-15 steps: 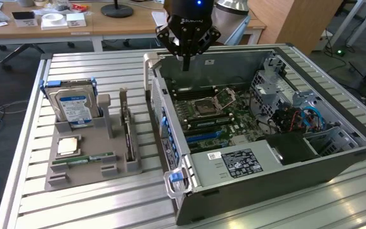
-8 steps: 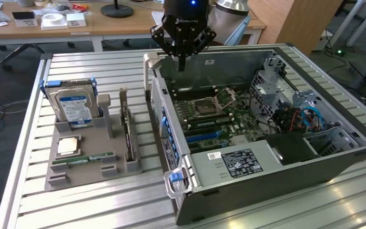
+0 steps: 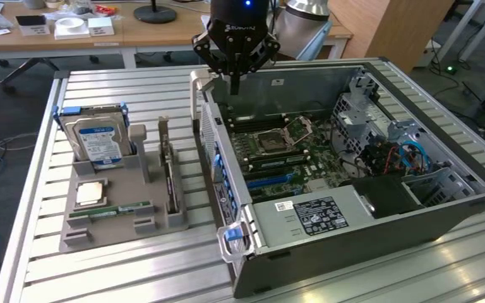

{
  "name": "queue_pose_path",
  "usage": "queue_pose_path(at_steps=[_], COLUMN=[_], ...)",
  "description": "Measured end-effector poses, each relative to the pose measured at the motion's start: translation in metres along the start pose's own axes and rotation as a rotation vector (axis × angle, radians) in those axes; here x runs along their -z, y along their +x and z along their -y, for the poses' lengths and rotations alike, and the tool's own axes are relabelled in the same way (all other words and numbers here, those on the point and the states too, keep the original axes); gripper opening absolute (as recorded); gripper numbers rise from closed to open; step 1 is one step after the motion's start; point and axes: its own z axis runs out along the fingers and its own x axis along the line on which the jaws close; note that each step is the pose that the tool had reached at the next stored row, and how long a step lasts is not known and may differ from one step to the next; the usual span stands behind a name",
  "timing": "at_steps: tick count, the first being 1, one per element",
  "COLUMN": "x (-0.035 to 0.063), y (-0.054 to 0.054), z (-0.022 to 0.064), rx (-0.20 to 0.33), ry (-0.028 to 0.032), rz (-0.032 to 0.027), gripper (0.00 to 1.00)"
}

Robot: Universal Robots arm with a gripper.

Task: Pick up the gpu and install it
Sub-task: 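Reach for the gpu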

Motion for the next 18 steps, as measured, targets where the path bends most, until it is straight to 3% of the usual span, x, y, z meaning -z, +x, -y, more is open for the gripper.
queue_pose_path(at_steps=[18], x=[0.0007], y=[0.032], z=[0.0024], rx=[0.000], ry=[0.0000], rz=[0.0000], gripper=[0.11])
